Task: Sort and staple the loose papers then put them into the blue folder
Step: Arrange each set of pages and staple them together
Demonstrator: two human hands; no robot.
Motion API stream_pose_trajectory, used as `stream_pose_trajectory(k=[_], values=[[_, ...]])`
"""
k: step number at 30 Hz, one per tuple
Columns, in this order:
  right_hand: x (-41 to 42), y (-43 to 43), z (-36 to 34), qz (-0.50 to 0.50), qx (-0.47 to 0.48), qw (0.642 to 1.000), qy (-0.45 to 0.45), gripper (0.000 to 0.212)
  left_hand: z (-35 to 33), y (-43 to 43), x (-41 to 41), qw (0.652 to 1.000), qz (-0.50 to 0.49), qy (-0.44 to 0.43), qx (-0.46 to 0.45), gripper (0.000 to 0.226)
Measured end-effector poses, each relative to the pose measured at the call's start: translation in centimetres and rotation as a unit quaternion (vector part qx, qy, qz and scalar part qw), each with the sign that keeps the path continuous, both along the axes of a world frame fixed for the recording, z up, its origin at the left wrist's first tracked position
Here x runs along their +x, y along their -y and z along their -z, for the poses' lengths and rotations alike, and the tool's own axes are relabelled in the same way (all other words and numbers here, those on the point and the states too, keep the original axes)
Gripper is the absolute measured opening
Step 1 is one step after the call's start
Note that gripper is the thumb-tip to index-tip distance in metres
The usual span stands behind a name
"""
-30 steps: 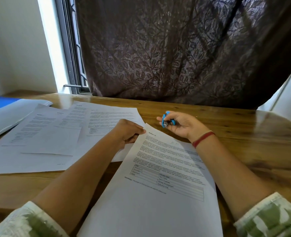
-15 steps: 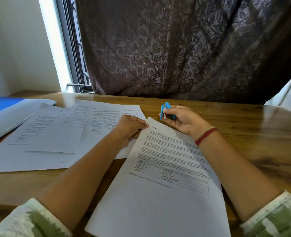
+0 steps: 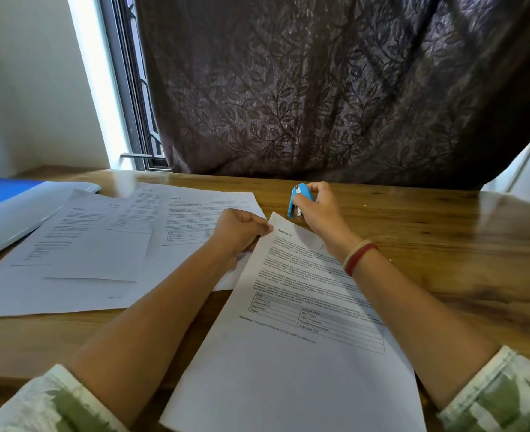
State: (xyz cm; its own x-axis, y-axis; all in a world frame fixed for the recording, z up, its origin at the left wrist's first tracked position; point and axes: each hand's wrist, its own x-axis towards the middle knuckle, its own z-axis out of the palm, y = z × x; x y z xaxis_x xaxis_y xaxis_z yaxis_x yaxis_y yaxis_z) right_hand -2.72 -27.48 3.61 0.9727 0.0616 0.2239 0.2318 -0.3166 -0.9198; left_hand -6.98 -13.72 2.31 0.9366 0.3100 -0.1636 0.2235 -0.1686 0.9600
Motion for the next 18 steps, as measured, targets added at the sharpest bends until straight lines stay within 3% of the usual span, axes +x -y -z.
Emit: stream_pose_trajectory(k=[5,12,18], values=[[-0.32,-0.82,0.59,0.004,-0.045,0.999,0.018,0.034,0.37,0.48,0.24,0.999,0.0,0.029,0.037,0.004],[-0.28,-0.24,0.06,0.058,0.013,0.997,0.058,0.031,0.45,0.43,-0.07,0.998,0.018,0.057,0.038,0.007],[-0.23,-0.61,0.63,0.034,-0.056,0.997,0.049,0.025,0.23,0.57,-0.36,0.997,0.019,0.068,0.043,0.009]])
